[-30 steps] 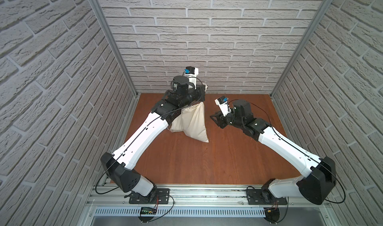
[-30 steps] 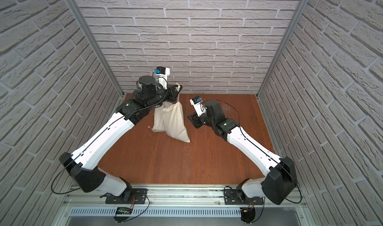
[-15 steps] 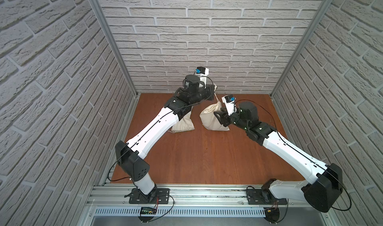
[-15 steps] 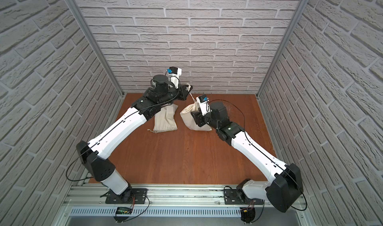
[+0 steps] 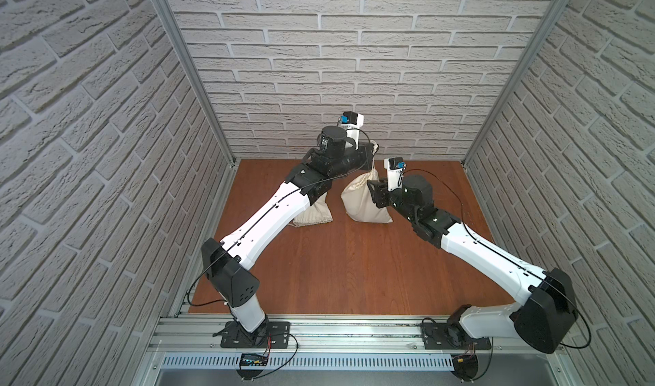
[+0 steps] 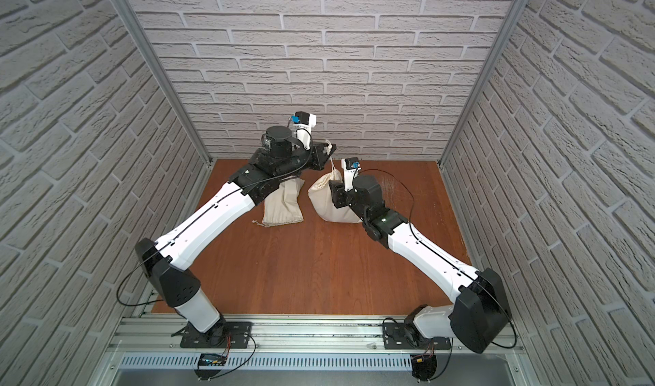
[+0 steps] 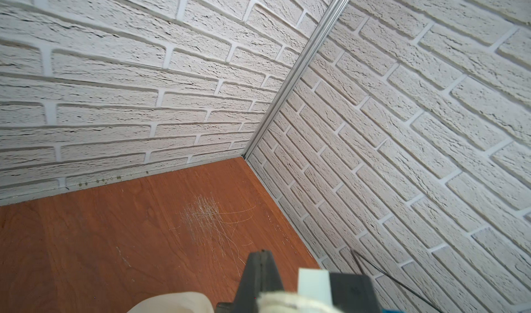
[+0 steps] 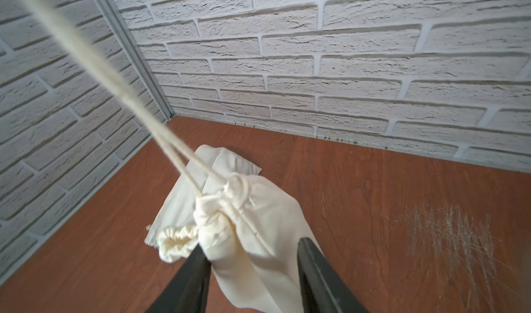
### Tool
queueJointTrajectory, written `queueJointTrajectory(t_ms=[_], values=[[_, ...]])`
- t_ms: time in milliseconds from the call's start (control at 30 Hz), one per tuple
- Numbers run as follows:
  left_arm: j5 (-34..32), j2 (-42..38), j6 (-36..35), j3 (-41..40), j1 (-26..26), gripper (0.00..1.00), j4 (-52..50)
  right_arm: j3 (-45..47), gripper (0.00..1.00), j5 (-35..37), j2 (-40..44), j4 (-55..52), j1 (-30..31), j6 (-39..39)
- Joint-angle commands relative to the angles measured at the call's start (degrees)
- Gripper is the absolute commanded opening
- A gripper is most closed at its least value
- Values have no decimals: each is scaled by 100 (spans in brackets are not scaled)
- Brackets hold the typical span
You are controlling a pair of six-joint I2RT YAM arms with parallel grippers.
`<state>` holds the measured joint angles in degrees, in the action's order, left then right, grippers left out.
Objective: Close the soil bag
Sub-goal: Frap the soil bag at the center of the board.
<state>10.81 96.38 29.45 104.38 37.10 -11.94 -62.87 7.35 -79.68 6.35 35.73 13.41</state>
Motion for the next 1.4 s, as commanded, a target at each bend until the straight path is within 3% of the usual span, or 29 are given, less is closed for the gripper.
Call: queueJointTrajectory(t_ms=[0, 100, 167, 333, 500, 733, 867, 1000, 1367], values=[[122, -94, 62, 283, 18, 0, 522, -125, 33, 278, -646, 300, -125, -80], [161, -295, 79, 358, -20, 0, 568, 119, 17, 82, -1262, 472, -405, 48], [182, -453, 76, 466, -123, 0, 507, 339, 14, -8, -1621, 561, -597, 111], [168, -815, 142, 682, -539, 0, 388, 635, 13, -344, -2025, 575, -991, 340], [33, -1294, 155, 468, -857, 0, 383, 28, 13, -617, -2198, -279, -1347, -13], [134, -1633, -38, -355, -571, 0, 356, -931, 15, -1674, -2021, -1046, -1578, -1061], [45, -1353, -102, -922, -35, 0, 660, -778, 18, -2221, -1731, -685, -1522, -752], [126, -720, 238, -1044, 156, 0, 945, -176, 28, -2220, -1218, -37, -1355, -483], [325, 483, 454, -162, 514, 0, 988, 1159, 56, -1932, 834, 184, -1212, -307]])
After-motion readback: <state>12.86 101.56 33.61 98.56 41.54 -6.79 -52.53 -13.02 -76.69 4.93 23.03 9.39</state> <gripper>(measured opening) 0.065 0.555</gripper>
